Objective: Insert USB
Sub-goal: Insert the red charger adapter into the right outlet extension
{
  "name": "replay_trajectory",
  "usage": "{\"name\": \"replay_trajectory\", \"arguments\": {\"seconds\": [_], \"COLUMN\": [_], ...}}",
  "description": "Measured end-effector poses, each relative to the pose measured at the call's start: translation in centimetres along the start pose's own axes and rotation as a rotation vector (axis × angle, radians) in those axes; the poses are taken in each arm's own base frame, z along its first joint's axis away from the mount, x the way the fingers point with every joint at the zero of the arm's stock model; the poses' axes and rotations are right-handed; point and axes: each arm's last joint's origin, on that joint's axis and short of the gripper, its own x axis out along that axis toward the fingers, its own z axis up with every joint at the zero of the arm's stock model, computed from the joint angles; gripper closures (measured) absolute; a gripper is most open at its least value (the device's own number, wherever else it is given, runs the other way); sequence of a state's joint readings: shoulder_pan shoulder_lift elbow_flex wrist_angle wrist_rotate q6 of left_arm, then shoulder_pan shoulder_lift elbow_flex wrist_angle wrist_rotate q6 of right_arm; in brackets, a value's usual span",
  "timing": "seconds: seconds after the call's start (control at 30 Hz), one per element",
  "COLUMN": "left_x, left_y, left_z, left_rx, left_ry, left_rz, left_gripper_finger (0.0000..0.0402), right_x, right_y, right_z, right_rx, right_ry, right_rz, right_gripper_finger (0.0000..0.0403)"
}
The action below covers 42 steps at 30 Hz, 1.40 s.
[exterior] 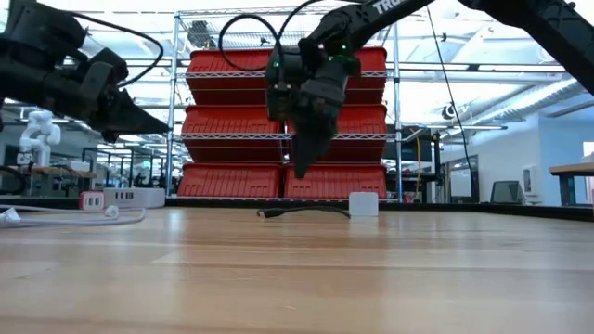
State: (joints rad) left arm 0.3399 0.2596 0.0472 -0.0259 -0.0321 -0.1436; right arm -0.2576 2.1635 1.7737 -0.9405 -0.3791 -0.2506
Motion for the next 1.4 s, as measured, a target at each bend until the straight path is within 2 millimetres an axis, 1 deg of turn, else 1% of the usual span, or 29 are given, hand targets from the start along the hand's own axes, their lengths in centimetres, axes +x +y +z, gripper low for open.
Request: {"name": "replay_trajectory", "arguments": {"seconds": [0.1, 0.17, 0.23, 0.4, 0.53, 0.6, 0.7, 0.83, 0.93, 1.03, 1.17, 1.4], "left_x": [0.1, 0.1, 0.2, 0.5, 1.1, 1.7, 2.6, 3.7, 4.1, 4.3, 4.8, 6.5], "left_y": [-0.1, -0.3, -0.6, -1.4, -1.6, -1.7, -1.5, -0.8, -0.2, 0.3, 1.0, 2.4], "left_z": [1.0, 1.9, 3.3, 6.7, 8.4, 8.8, 8.8, 7.8, 6.8, 5.9, 5.1, 4.0], "left_rx": [-0.005, -0.002, 0.006, 0.019, -0.015, -0.054, -0.074, -0.061, -0.036, -0.026, -0.001, -0.023], "left_ry": [0.061, 0.107, 0.132, 0.27, 0.512, 0.628, 0.821, 1.065, 1.195, 1.308, 1.403, 1.425], "left_rz": [0.015, 0.008, -0.023, -0.092, -0.059, -0.006, 0.125, 0.43, 0.634, 0.768, 0.855, 0.862], "left_gripper_finger": [0.0398, 0.0399, 0.0399, 0.04, 0.04, 0.0401, 0.0401, 0.0401, 0.0401, 0.0401, 0.0401, 0.0401], "right_x": [1.3, 1.7, 1.6, 0.2, -0.9, -1.3, -1.5, -1.1, -0.8, -0.5, -0.5, -0.5], "right_y": [0.9, 1.6, 2.4, 3.9, 4.7, 5.2, 5.9, 6.7, 7.0, 6.9, 6.9, 6.9], "right_z": [-0.5, -0.9, -1.4, -3.6, -5.5, -6.3, -7.3, -8.1, -8.3, -8.4, -8.4, -8.4], "right_rx": [-0.039, -0.064, -0.09, -0.102, -0.069, -0.058, -0.056, -0.071, -0.07, -0.073, -0.095, -0.118], "right_ry": [-0.021, -0.049, -0.089, -0.265, -0.435, -0.504, -0.572, -0.591, -0.573, -0.564, -0.567, -0.565], "right_rz": [0.036, 0.056, 0.063, 0.034, -0.007, -0.023, -0.026, -0.036, -0.041, -0.042, -0.048, -0.055], "right_gripper_finger": [0.0398, 0.0398, 0.0401, 0.0402, 0.0402, 0.0402, 0.0402, 0.0402, 0.0402, 0.0402, 0.0402, 0.0402]}}
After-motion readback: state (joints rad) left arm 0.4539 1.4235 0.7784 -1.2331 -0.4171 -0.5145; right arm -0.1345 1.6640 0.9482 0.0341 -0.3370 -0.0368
